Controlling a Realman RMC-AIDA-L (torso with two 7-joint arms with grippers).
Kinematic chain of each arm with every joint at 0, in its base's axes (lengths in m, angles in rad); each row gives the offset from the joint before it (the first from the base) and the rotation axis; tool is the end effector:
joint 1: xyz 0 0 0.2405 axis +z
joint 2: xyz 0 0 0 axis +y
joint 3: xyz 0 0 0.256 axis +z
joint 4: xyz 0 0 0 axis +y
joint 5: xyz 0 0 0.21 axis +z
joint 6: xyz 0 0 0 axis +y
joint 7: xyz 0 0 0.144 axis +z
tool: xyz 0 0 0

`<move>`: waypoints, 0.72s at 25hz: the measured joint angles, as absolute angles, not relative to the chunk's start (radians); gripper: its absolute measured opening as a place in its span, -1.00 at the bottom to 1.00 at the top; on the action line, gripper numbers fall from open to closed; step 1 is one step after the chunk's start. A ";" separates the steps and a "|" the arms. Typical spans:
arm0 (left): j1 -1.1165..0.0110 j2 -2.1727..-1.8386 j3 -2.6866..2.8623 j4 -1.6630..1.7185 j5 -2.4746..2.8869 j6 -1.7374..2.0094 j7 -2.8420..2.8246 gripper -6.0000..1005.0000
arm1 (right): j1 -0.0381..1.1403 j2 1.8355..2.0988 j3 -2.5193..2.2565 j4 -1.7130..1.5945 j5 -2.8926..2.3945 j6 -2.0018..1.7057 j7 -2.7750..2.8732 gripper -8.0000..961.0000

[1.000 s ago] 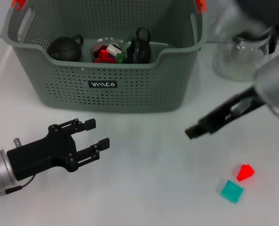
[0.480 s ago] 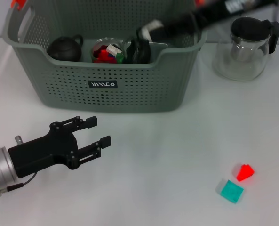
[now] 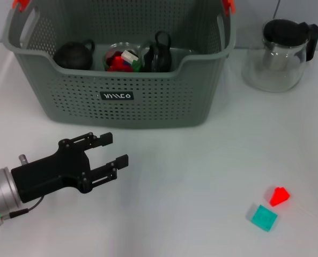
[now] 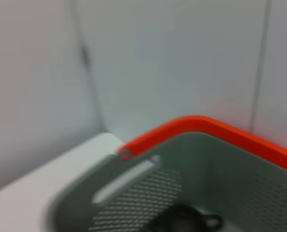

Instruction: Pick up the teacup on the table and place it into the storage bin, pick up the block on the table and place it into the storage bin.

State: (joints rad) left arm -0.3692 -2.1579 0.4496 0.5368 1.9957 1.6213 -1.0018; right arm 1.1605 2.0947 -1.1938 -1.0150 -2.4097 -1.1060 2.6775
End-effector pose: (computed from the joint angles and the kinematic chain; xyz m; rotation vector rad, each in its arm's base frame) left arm -0.3018 0.2679 -0.0225 -2.5027 -0.5396 -0.8770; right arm -0.0208 0.4574 -0.0117 -2.5551 0.7329 0.2705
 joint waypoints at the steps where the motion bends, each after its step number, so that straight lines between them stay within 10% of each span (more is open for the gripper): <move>1: -0.370 -2.158 0.449 0.537 1.996 1.621 -1.002 0.29 | 1.185 2.094 -1.192 -0.961 -2.426 -1.073 2.678 -0.08; 18: -0.382 -2.162 0.449 0.531 1.996 1.615 -1.002 0.29 | 1.436 2.103 -1.243 -0.436 -2.512 -0.715 2.675 -0.09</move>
